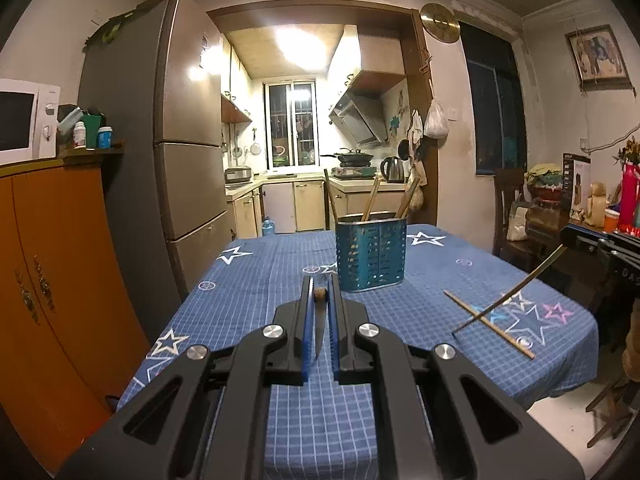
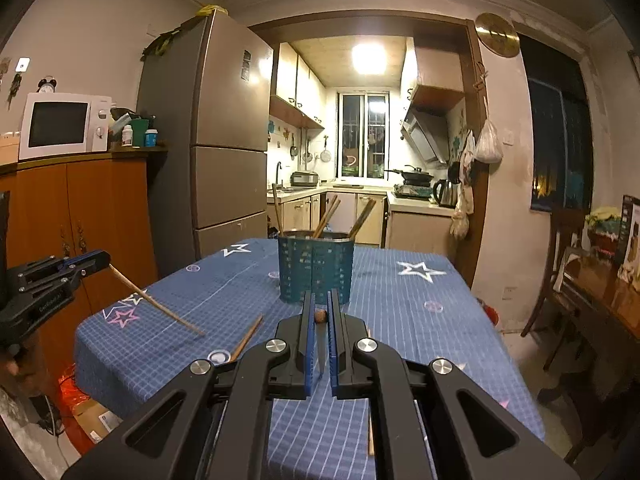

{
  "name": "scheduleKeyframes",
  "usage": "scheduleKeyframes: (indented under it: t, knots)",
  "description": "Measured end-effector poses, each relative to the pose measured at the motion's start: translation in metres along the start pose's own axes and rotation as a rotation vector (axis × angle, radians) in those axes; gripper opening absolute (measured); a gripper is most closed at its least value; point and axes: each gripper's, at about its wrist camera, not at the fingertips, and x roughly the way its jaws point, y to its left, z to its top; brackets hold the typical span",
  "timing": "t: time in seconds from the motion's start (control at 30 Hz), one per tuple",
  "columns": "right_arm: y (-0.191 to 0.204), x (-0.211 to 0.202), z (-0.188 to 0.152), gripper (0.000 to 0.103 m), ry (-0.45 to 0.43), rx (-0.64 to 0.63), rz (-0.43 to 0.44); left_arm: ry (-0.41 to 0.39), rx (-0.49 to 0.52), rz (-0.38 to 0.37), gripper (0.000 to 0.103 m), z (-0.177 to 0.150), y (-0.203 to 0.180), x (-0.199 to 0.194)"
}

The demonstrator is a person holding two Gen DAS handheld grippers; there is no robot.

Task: Organize utensils
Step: 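Lift the left tool's chopstick upright toward the teal holder while the right tool carries its chopstick there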

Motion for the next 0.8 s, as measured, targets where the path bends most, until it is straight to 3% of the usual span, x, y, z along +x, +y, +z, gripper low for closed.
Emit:
scheduleKeyframes:
  t: [0.8]
  knots:
    - [-0.016,0.091,0.076,0.007,0.108,0.049,0.112,0.182,-0.053,-0.106,0.006,0.079,0.022,0.084]
